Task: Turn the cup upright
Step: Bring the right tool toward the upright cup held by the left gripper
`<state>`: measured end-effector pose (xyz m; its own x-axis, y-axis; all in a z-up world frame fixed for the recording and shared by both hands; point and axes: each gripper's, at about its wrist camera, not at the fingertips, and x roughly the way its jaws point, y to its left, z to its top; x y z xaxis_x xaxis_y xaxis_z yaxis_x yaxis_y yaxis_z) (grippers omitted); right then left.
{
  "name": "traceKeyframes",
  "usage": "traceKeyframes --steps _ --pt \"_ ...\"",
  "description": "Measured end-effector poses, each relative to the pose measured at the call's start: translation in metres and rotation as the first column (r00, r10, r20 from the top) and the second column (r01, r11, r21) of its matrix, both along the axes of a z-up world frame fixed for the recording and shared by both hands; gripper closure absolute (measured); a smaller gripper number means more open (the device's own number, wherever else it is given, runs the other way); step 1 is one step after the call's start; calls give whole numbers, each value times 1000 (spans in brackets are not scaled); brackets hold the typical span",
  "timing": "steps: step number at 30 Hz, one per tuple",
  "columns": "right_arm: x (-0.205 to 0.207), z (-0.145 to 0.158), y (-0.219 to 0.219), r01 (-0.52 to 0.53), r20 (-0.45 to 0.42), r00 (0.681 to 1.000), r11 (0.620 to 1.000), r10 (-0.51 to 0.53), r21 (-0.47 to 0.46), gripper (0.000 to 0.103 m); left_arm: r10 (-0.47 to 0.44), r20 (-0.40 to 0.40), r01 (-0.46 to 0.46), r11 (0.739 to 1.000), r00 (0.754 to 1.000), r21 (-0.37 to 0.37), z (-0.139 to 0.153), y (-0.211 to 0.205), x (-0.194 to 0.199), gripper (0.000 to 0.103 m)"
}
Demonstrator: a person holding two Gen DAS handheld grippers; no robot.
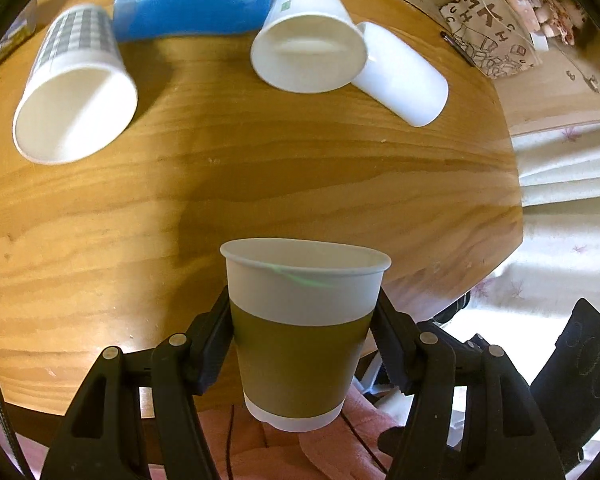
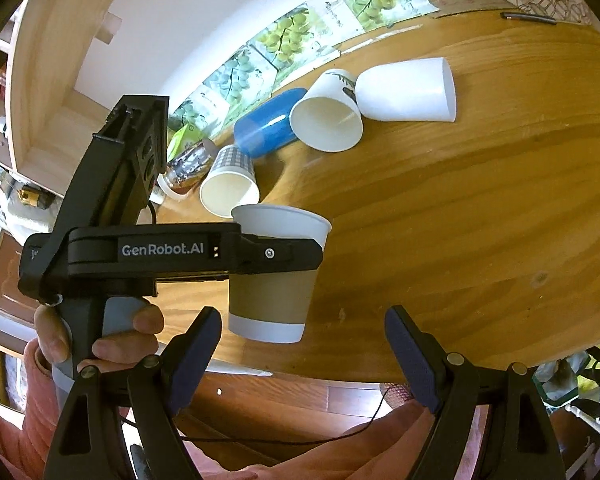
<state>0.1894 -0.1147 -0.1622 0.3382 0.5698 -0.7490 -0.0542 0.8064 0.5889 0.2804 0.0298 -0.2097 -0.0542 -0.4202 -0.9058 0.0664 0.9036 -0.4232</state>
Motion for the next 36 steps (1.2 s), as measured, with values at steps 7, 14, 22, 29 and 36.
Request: traceKeyframes --steps 7,14,22,29,36 --pt "3 -7 10 -3 -17 1000 999 2 -52 18 29 -21 -29 1000 999 -11 -7 1 -4 35" --pt "6 -13 17 -20 -37 999 999 18 -45 18 38 -26 -38 999 999 -21 -9 5 -7 34" --pt "11 -25 20 -17 -71 997 999 15 -28 18 43 -52 -44 999 998 -9 -15 5 -7 34" --pt "15 -28 23 -5 -79 997 998 0 -57 18 47 -39 -49 998 998 -34 -13 10 -7 27" --pt "21 -32 29 -11 -70 998 998 6 -65 18 41 -37 -42 998 998 -42 -11 11 -7 26"
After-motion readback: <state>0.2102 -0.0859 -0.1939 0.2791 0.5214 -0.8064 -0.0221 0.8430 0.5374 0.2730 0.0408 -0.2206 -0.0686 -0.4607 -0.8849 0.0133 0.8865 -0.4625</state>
